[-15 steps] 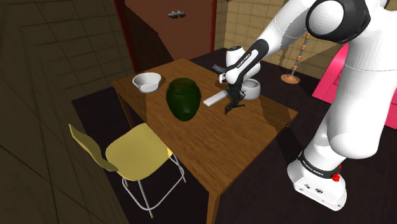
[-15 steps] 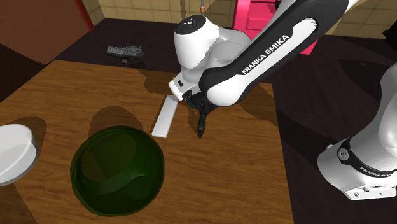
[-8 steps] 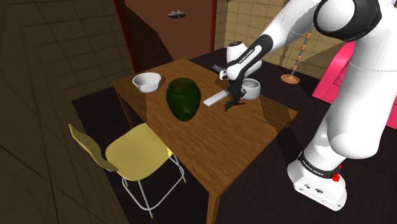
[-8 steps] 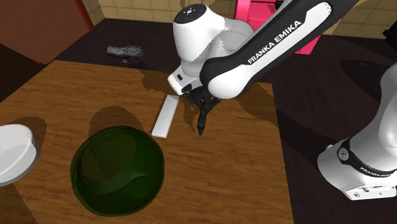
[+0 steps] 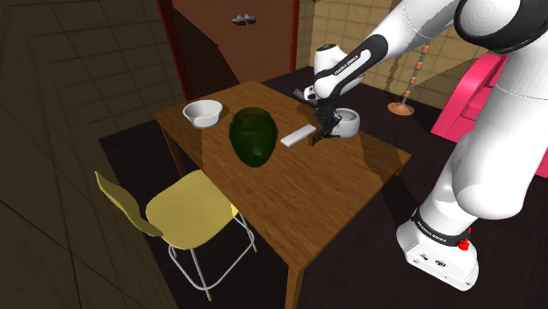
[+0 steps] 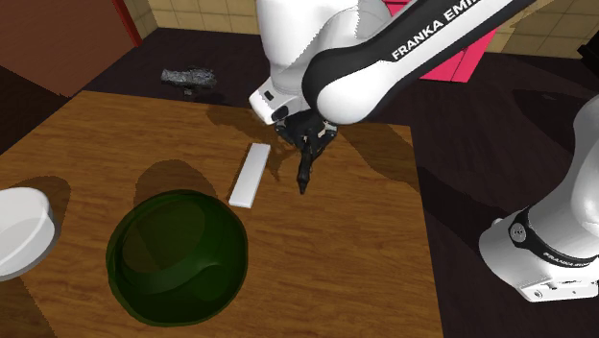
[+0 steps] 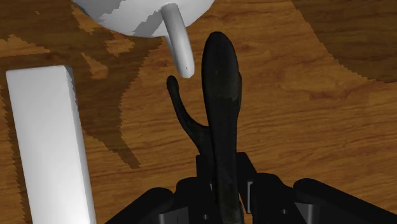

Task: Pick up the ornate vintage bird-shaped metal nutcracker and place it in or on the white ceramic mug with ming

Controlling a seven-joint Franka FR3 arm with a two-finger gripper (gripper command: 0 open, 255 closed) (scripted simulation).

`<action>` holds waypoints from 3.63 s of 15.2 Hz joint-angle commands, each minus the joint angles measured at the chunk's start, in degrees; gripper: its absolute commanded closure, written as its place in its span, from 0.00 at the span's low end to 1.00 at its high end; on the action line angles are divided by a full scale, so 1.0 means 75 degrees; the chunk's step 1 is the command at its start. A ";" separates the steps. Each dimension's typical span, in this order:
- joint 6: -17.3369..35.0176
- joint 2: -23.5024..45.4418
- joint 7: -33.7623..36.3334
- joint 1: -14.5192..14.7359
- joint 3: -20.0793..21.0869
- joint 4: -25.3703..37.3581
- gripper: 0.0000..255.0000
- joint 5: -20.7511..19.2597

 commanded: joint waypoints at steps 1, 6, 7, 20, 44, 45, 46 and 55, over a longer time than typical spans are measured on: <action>-0.0197 -0.0155 0.0030 0.0018 -0.0006 0.0048 1.00 -0.0061; -0.0712 -0.0516 0.0070 0.0048 -0.0010 0.0223 1.00 -0.0186; -0.0816 -0.0583 0.0076 0.0053 -0.0009 0.0263 1.00 -0.0207; -0.2111 -0.1280 0.0093 0.0102 0.0049 0.0900 1.00 -0.0390; -0.1271 0.1242 -0.2985 -0.1456 -0.0968 0.2708 1.00 0.0906; -0.1180 0.1294 -0.2993 -0.1467 -0.0958 0.2664 1.00 0.0934; -0.1090 0.1348 -0.3001 -0.1479 -0.0946 0.2621 1.00 0.0962; -0.0835 0.1510 -0.3026 -0.1518 -0.0907 0.2509 1.00 0.1049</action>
